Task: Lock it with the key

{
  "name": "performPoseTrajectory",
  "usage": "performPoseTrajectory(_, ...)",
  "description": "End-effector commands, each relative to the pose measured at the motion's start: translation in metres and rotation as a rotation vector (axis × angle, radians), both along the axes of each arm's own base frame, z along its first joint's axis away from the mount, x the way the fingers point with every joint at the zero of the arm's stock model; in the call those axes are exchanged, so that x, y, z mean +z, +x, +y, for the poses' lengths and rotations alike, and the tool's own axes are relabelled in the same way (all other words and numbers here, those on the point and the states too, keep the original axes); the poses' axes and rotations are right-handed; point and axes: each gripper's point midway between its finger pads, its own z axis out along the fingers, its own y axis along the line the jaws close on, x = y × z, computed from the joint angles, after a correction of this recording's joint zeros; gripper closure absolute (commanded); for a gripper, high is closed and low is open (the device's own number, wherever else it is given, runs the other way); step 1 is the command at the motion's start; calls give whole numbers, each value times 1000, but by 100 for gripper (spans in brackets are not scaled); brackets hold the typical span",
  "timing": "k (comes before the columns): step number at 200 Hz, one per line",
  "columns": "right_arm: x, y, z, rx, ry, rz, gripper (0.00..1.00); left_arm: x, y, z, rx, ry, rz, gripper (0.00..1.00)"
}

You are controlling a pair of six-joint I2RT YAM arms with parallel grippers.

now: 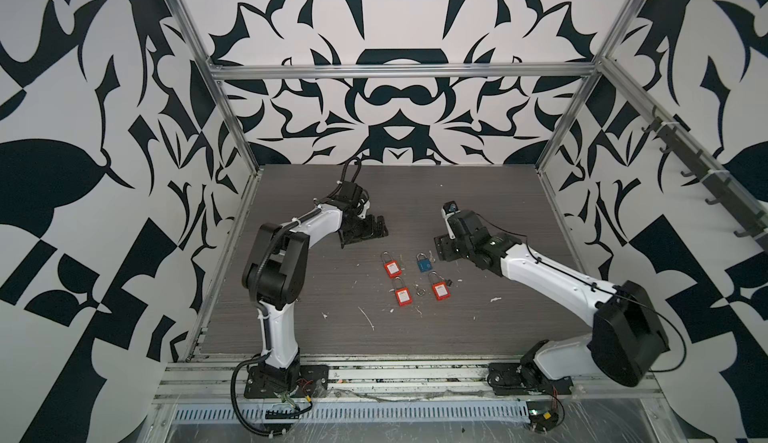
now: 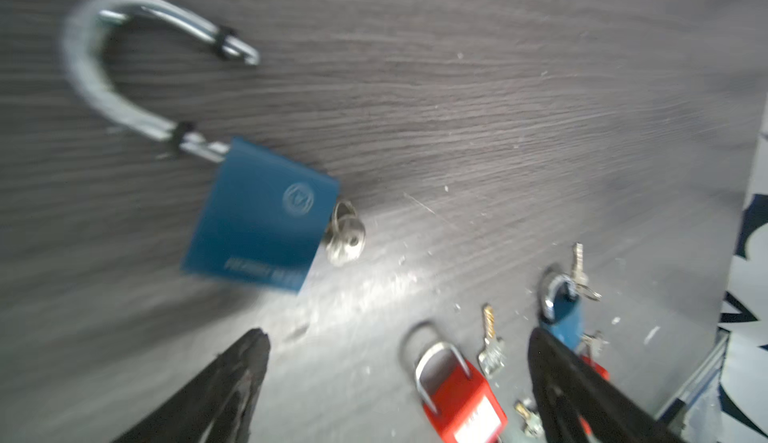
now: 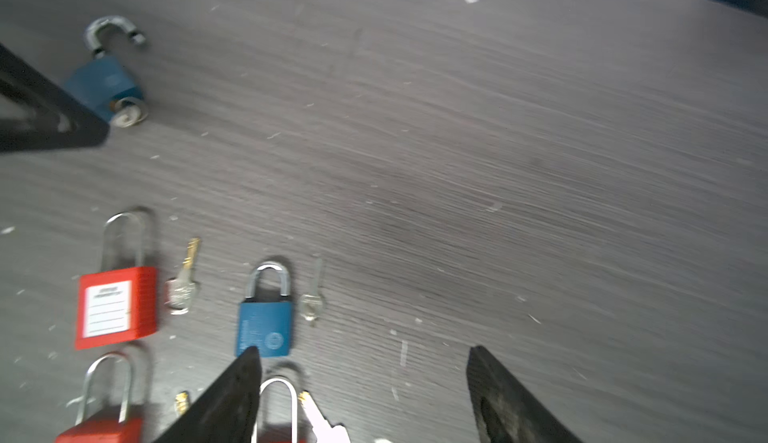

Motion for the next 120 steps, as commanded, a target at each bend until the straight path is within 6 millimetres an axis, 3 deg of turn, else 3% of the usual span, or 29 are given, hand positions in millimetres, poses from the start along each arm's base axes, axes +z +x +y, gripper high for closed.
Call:
performPoseTrajectory(1,15,17,46,152,87,-3,27,54,8,24,95,-62,-100,1)
performPoseTrajectory(30,1,38,93,287,88,65,32,71,6,68,220,-65,-99,0)
performPoseTrajectory(60,-11,61,138,385,87,78,30,81,-2,97,279,-22,-133,1)
performPoseTrajectory(95,-25,81,181,490,76,71,24,86,-6,115,297,30,-170,1)
performPoseTrajectory(120,-35,95,201,516,91,68,21,94,-6,118,283,44,-209,1)
